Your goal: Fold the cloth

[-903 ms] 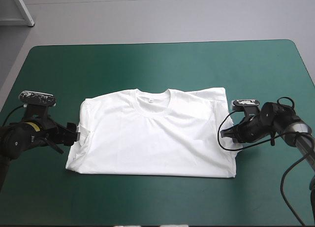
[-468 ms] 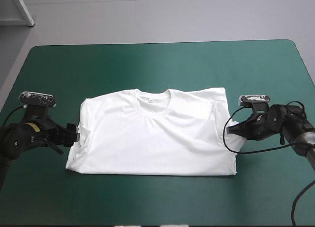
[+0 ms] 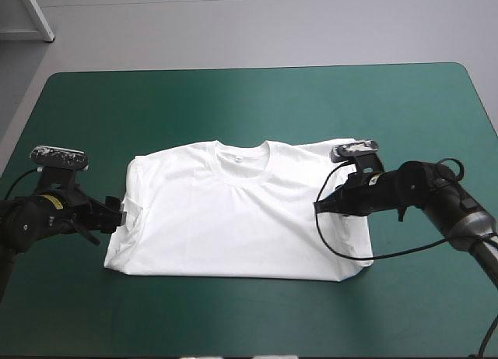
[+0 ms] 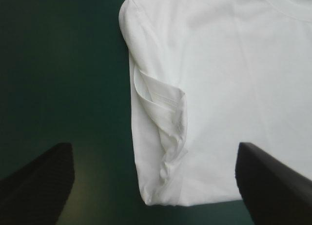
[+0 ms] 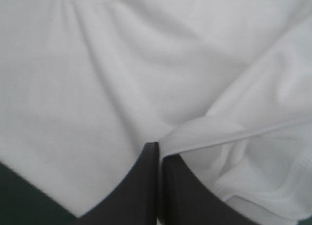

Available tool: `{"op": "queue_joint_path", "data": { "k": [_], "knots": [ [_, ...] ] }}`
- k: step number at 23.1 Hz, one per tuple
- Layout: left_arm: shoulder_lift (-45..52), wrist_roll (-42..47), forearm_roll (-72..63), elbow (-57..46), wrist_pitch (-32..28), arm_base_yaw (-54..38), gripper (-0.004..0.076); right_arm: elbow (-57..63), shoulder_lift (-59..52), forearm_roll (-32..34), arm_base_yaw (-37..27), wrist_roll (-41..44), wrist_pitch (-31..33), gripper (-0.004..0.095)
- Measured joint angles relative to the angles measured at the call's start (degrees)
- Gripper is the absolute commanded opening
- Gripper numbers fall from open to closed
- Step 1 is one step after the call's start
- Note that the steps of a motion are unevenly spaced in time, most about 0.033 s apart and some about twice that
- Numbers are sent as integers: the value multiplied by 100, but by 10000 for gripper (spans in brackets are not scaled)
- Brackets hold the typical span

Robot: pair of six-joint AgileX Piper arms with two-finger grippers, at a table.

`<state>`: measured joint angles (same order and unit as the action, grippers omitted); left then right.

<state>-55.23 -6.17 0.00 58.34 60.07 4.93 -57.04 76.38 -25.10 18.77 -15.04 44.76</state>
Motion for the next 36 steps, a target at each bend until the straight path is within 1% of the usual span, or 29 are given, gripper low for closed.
{"op": "queue_joint_path", "data": {
  "k": [2,4,5,6,7,8,9,10,11,13,15,16,18,19,21,23,27,29,32,36],
  "knots": [
    [0,0,0,0,6,0,648,0,76,-27,282,-27,-29,10],
    [0,0,0,0,6,0,648,0,211,-34,475,-31,-50,116],
    [0,0,0,0,6,0,648,0,298,-34,535,-31,-64,334],
    [0,0,0,0,26,0,648,0,473,-34,588,-37,-105,471],
    [0,0,0,0,26,0,648,0,548,-34,594,-37,-147,688],
    [0,0,0,0,59,0,648,0,642,-34,599,-43,-252,761],
    [0,0,0,0,65,0,648,0,668,-34,599,-43,-312,788],
    [0,0,0,0,78,0,648,-13,674,-27,599,-43,-395,780],
    [0,0,0,0,83,0,648,-48,668,-8,599,-23,-394,740],
    [0,0,0,0,89,0,648,-225,634,129,599,104,-167,694],
    [0,0,0,0,175,0,648,-427,376,490,599,409,440,666],
    [0,-14,0,0,252,0,648,-459,215,620,599,543,640,656],
    [0,-58,49,0,566,0,648,-478,-296,950,599,802,1257,641],
    [0,-62,129,0,795,0,648,-484,-556,1096,599,959,1674,633],
    [0,-62,303,0,1072,0,648,-484,-1154,1233,599,1233,2202,629],
    [0,-21,402,0,1120,0,648,-491,-1748,1239,599,1504,2365,628],
    [-103,22,468,-162,1120,0,643,-509,-2438,1239,599,1760,2472,615],
    [-246,26,476,-346,1042,0,628,-509,-2512,1239,599,1785,2501,603],
    [-628,28,465,-648,741,0,589,-355,-2520,1239,599,1766,2494,603],
    [-1234,43,465,-977,295,0,536,77,-2520,1496,599,1756,2489,603]
  ]
}}
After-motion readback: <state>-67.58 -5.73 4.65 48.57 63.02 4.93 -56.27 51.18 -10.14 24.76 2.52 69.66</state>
